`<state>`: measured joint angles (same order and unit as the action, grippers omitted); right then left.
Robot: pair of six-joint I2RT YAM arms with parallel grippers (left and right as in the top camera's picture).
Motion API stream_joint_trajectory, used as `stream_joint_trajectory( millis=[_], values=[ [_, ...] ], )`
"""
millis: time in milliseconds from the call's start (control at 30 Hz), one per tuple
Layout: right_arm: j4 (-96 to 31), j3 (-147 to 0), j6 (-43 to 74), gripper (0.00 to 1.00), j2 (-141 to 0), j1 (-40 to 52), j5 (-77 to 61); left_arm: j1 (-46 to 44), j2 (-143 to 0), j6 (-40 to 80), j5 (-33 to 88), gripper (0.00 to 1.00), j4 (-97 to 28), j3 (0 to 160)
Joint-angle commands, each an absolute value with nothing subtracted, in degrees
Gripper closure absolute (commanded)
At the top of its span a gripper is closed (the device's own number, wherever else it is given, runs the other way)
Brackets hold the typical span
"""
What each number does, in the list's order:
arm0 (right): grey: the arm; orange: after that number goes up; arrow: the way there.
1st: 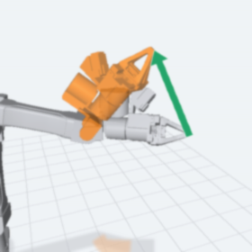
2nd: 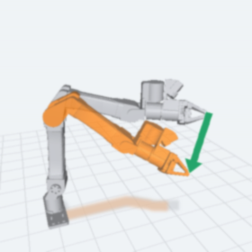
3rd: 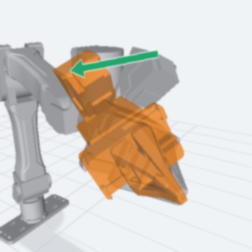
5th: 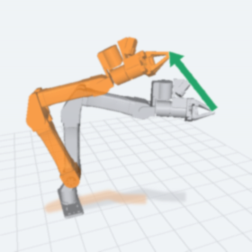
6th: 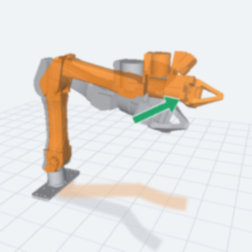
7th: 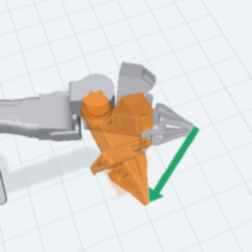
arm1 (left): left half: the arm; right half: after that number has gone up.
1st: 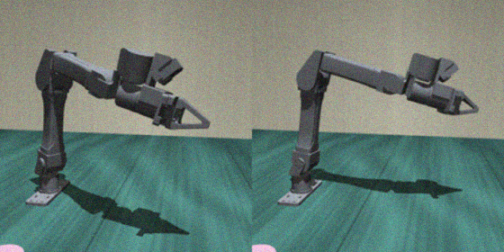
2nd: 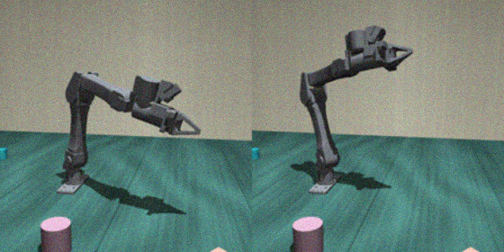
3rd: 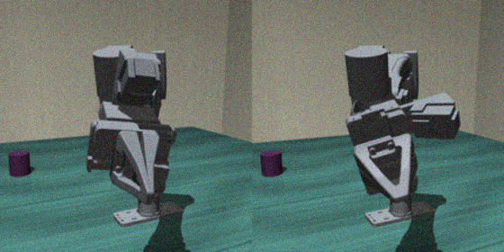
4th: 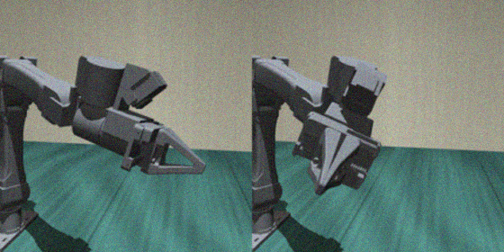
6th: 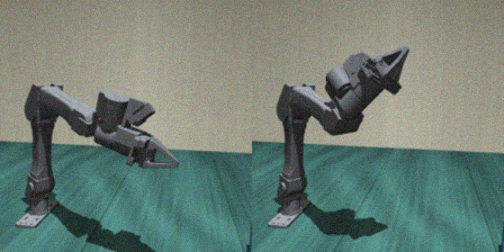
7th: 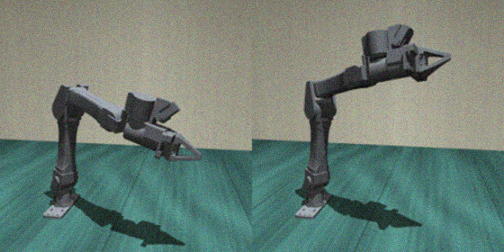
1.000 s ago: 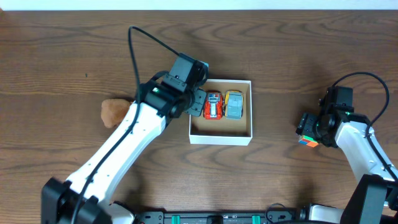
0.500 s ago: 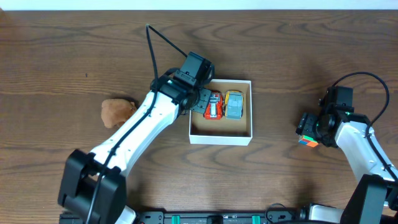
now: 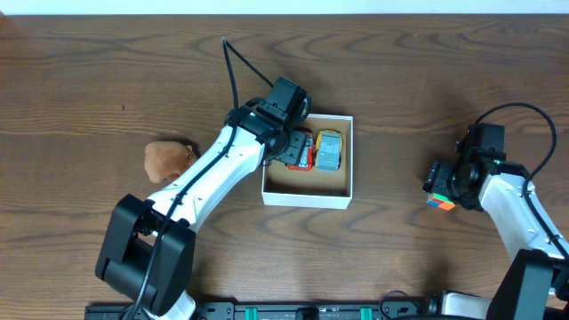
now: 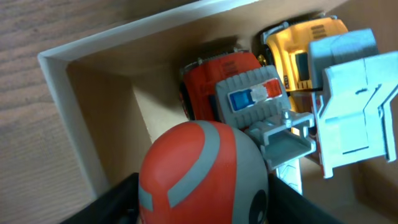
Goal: Pack container
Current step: 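Carry the orange ball into the box and lower it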
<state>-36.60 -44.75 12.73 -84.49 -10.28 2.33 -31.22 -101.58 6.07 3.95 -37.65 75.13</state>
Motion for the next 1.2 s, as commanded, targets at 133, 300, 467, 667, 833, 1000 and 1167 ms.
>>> stream_joint_trajectory(
  millis=[133, 300, 467, 667, 833, 1000, 1167],
  values=[
    [-36.60, -44.40, 12.80, 0.21, -84.77, -10.63, 2.52, -30.94, -101.80, 6.28, 3.11, 0.30, -38.02, 75.26],
    [-36.60, -44.40, 12.80, 0.21, -84.77, -10.63, 2.52, -30.96, -99.70, 6.31, 3.49, 0.30, -38.06, 75.64],
    [-36.60, -44.40, 12.80, 0.21, -84.77, -10.63, 2.52, -30.96, -96.49, 6.31, 3.51, 0.31, -38.48, 75.68],
    [-36.60, -44.40, 12.80, 0.21, -84.77, -10.66, 2.52, -30.96, -92.31, 7.25, 3.46, 0.51, -42.81, 75.68],
    [-36.58, -44.40, 12.80, 0.21, -84.77, -10.63, 2.52, -30.96, -90.52, 8.62, 3.49, 0.93, -50.63, 75.68],
    [-36.58, -44.40, 12.80, 0.21, -84.77, -10.63, 2.52, -31.42, -90.94, 9.30, 8.23, 0.94, -55.22, 75.24],
    [-36.62, -44.40, 12.80, 0.21, -84.77, -10.63, 2.52, -33.06, -91.00, 9.30, 9.26, 0.94, -54.52, 74.78]
  ],
)
